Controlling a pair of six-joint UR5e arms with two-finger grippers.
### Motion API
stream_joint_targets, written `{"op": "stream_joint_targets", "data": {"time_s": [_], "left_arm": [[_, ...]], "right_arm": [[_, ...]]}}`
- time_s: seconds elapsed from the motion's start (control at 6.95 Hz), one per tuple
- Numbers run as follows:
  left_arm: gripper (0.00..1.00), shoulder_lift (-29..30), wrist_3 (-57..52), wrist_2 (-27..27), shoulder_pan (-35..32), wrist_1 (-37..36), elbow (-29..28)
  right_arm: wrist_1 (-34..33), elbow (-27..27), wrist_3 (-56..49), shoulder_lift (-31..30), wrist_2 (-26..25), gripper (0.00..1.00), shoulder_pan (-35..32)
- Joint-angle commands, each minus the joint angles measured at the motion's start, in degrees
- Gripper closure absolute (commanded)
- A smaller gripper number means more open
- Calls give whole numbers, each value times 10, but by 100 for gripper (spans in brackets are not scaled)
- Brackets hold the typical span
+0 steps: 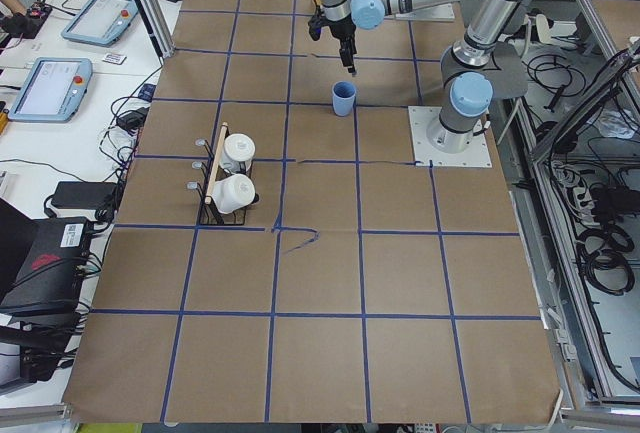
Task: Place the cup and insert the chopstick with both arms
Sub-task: 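Lower the left gripper around the blue paper cup and grasp it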
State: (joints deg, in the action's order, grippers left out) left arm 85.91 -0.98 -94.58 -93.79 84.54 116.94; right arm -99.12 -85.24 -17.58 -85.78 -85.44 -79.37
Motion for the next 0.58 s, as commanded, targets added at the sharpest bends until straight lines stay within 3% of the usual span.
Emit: {"op": "stream_joint_targets", "data": {"time_s": [0.0,0.14,0.29,0.43], "left_arm": [[10,11,-6,-15,-6,-124,67],[10,19,-7,-12,-15,-164,67],[18,26,-7,-1,-24,-167,73],[39,29,-7,2,-25,-168,79]], "right_arm": [[-2,2,0,0,1,92,0],[-1,2,0,0,1,92,0],[-1,2,0,0,2,93,0],[-1,1,0,0,1,93,0]]}}
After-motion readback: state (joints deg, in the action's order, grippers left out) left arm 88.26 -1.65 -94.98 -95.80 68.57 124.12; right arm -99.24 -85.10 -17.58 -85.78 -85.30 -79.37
